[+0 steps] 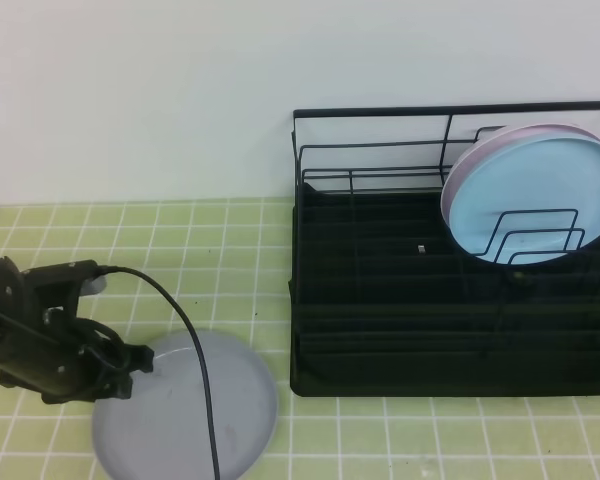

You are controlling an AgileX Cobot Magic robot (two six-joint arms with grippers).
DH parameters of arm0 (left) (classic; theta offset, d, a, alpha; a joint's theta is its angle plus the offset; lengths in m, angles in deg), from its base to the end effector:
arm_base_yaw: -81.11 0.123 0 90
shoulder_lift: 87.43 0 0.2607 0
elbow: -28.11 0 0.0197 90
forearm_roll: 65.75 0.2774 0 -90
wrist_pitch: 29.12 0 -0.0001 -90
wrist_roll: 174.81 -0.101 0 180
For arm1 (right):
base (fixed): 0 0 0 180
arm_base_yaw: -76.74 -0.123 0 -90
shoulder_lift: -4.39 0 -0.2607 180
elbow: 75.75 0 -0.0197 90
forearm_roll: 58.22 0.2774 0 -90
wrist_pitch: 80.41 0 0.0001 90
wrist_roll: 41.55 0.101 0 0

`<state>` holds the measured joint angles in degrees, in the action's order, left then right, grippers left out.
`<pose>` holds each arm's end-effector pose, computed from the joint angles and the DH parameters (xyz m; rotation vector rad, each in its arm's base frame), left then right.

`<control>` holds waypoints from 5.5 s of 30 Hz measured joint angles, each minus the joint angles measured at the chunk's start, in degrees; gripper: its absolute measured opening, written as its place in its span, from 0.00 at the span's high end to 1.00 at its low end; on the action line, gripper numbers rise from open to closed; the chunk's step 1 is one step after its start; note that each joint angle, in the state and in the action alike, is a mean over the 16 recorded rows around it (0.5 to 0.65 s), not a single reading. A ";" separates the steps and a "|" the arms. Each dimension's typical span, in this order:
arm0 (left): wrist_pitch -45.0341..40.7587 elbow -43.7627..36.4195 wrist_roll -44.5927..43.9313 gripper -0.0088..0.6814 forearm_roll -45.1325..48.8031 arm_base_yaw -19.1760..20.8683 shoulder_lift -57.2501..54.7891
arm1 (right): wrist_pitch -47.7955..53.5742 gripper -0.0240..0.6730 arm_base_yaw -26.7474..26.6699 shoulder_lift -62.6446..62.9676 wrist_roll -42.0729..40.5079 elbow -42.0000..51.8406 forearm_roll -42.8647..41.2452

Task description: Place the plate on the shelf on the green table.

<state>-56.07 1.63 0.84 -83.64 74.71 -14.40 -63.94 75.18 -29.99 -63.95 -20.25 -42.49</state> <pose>0.3227 -0.0504 0.1023 -0.0935 2.7922 -0.2734 0.1588 0.0121 0.2630 -0.1958 1.8347 0.0012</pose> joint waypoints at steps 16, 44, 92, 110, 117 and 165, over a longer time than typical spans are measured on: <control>1.64 0.44 -3.23 0.89 -0.55 0.00 -1.95 | 0.00 0.96 0.00 0.00 0.00 0.00 0.00; -8.12 14.74 -9.71 0.98 -4.58 -1.03 13.27 | 8.90 0.96 0.00 -0.41 -6.38 -5.40 19.50; 10.90 18.15 -37.81 0.69 -37.30 -37.40 25.68 | 8.56 0.94 0.00 -10.61 -31.50 -16.95 54.24; 10.74 19.01 -42.89 0.56 -28.19 -37.29 36.62 | 9.26 0.97 -0.01 -32.11 -53.66 -39.46 25.61; 5.45 19.07 -27.25 0.86 -6.00 -37.28 40.76 | 14.71 0.97 -0.11 -44.21 -55.89 -50.64 12.53; -20.88 9.55 32.71 0.99 55.36 -37.28 42.17 | 14.39 0.87 -3.59 -68.94 -70.06 -58.25 5.30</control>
<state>-76.95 11.18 33.54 -28.28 37.42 27.77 -49.55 71.59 -98.93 -134.01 -78.51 -37.19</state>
